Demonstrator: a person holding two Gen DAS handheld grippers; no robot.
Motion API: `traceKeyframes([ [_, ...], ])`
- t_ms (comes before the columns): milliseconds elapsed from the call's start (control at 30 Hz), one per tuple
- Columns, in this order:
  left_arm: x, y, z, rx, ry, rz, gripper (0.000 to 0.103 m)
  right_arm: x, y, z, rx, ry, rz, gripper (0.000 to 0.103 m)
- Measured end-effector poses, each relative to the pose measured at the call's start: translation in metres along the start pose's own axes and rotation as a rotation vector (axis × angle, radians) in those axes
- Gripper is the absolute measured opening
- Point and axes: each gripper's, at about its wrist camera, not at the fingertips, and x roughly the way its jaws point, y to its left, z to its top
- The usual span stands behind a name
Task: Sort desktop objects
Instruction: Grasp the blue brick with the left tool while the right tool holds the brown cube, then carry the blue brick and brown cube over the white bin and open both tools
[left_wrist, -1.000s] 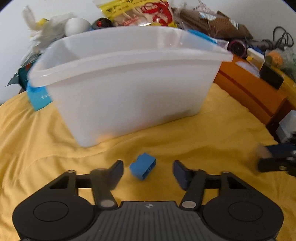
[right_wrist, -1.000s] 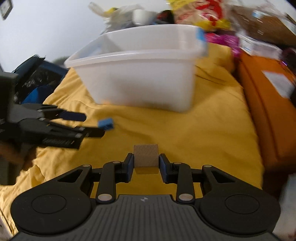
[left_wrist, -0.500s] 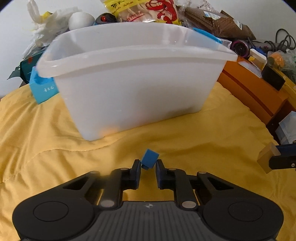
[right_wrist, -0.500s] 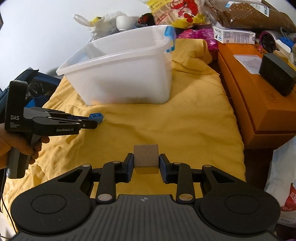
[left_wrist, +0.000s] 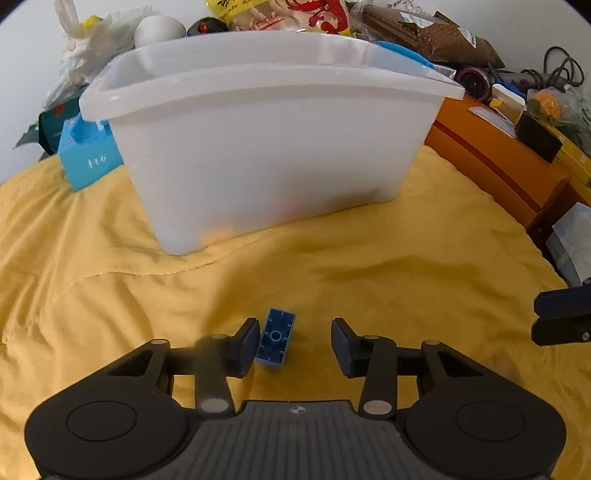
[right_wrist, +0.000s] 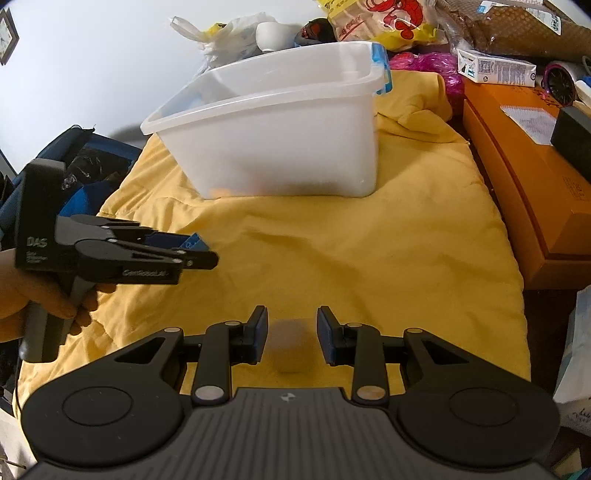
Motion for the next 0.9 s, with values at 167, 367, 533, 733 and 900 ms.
traceKeyframes([
  [167,-0.005,0.003,-0.006,0.019,0.019,0.024,0.017,-0.005,-0.001,-0.002,0.007,-0.004,-0.009,0.033],
  [367,-0.021,0.009,-0.011,-0.01,0.002,0.03,0.017,0.003,0.009,-0.008,-0.056,0.022,-0.009,0.053],
  [533,-0.033,0.011,-0.014,-0.03,-0.012,0.014,0.017,0.029,0.04,-0.023,-0.206,0.071,0.011,0.052],
  [733,-0.063,0.012,-0.005,-0.068,-0.066,-0.009,0.017,0.038,0.042,-0.02,-0.186,0.066,0.013,0.036],
  [900,-0.095,0.018,0.019,-0.103,-0.131,-0.021,0.017,0.005,0.031,0.019,-0.122,-0.039,0.019,0.036],
])
